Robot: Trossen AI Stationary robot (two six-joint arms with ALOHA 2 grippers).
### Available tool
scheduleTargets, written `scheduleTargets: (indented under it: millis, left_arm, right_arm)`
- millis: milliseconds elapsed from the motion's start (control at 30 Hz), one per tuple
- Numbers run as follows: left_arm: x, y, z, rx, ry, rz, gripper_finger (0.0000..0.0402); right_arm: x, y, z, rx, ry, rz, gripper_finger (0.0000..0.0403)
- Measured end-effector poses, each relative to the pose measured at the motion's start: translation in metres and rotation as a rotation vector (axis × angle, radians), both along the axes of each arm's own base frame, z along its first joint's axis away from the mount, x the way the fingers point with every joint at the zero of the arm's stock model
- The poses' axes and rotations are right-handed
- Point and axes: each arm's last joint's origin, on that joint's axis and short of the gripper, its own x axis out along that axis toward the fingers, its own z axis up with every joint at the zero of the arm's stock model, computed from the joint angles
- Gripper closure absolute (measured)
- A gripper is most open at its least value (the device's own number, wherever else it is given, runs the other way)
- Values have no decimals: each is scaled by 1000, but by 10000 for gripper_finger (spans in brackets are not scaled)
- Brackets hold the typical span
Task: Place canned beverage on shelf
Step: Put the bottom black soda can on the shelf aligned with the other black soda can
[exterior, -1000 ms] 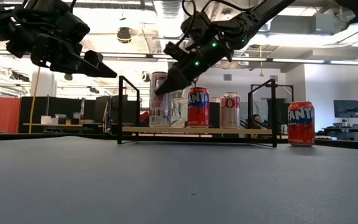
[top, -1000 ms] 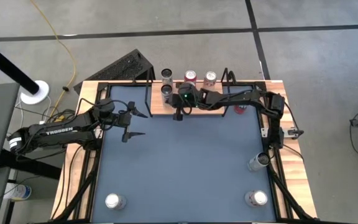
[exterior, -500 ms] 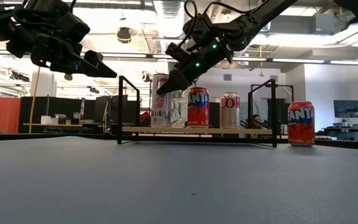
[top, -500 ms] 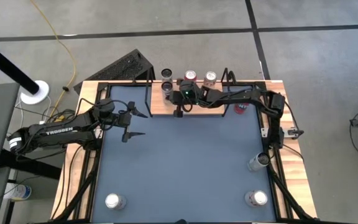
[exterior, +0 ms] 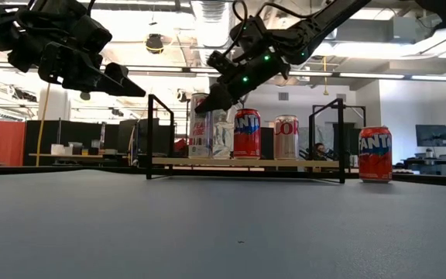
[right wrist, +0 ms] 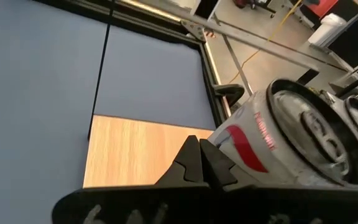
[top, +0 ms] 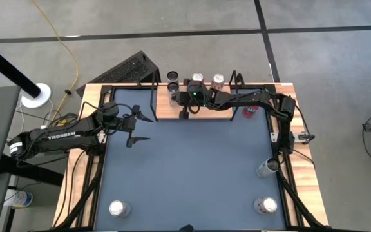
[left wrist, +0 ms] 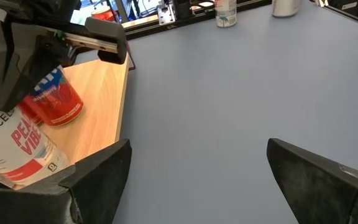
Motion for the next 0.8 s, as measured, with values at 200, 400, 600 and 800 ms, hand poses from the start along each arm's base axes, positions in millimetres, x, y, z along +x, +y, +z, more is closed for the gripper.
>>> scheduleTargets:
  millis: [200,400,600,800]
  left_arm:
    - [0,0,0,0,0,0,38]
    - [0,0,0,0,0,0,38]
    - [0,0,0,-2,4,0,38]
    - [0,0,-1,-3,5,0,38]
  right_arm:
    - [0,-1,1,-4,-10,-1,403]
    - [0,-3,2,-7,-21,-6,403]
    - [0,-4,4,-16,-40,-10,403]
    - [0,-4,4,-16,-40,-11,403]
